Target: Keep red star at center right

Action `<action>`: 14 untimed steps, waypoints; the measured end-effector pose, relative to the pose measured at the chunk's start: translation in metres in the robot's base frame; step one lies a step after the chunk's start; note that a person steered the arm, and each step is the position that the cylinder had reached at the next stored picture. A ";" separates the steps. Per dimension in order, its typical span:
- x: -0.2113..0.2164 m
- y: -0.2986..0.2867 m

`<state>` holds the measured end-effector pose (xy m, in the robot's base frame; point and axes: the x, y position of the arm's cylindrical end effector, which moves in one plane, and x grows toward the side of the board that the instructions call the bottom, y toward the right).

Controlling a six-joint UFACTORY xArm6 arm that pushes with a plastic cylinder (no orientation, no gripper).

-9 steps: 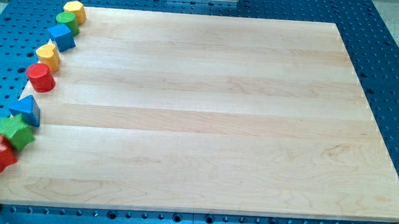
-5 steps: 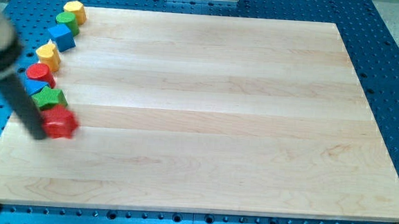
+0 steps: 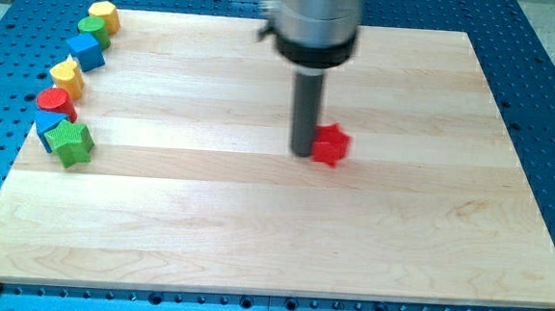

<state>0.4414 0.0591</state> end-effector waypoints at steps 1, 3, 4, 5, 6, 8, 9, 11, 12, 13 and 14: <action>0.000 0.007; 0.026 0.065; 0.016 0.055; 0.011 -0.003; -0.026 0.065; -0.086 0.116; -0.086 0.155; -0.062 0.134; -0.071 0.081; -0.047 0.099; -0.018 0.179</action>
<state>0.4238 0.2379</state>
